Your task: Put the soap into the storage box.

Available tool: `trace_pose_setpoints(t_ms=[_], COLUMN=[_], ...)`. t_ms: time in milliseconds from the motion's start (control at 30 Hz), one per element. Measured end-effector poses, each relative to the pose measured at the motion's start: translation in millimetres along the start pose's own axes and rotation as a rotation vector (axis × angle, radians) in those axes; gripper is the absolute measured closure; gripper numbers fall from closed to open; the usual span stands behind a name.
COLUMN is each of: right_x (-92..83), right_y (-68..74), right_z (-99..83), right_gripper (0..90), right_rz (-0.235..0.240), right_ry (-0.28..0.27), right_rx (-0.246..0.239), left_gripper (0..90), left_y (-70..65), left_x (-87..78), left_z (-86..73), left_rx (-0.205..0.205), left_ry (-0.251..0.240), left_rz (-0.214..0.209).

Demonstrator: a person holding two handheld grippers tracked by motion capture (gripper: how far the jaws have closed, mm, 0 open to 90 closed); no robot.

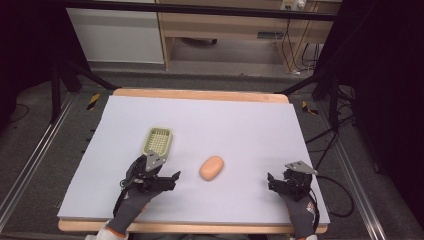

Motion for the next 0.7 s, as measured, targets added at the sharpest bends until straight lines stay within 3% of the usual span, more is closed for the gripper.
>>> trace_pose_setpoints(t_ms=[700], right_x=[0.1], right_y=[-0.4], right_z=[0.1], right_gripper=[8.4], right_rz=[0.001], right_ry=[-0.002], right_rx=[-0.004], left_gripper=[15.3], left_y=[-17.9], left_x=[18.1], left_z=[22.2], left_rx=[0.016], left_ry=[-0.001], left_rz=[-0.035])
Point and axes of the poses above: each handheld gripper's, and its own axes: x roughly forward along the jaws, z roughly out of its top, y roughly to its left, the point moved 3 cm from there along x, roughly forward along the jaws, and after that the axes turned 15 degrees about -y, right-handed, at the moved point
